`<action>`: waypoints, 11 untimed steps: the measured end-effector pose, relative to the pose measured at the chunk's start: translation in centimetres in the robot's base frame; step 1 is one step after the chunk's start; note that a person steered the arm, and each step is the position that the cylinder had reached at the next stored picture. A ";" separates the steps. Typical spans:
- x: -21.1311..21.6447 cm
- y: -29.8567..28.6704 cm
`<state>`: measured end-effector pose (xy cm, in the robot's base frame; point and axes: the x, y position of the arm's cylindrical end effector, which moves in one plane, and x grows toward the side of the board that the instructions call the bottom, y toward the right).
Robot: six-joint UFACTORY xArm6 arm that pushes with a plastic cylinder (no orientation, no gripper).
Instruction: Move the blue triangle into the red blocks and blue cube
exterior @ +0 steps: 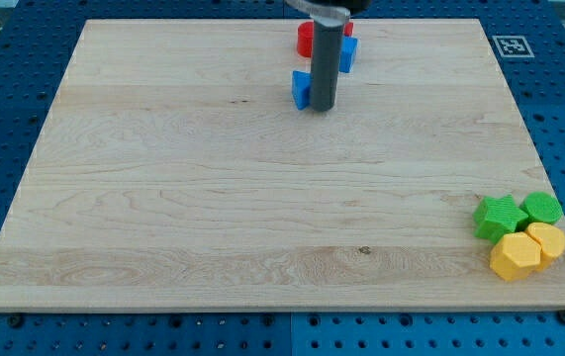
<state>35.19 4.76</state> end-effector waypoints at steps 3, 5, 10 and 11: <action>2.9 -2.5; -0.4 -2.6; -3.6 -7.4; -4.0 -4.4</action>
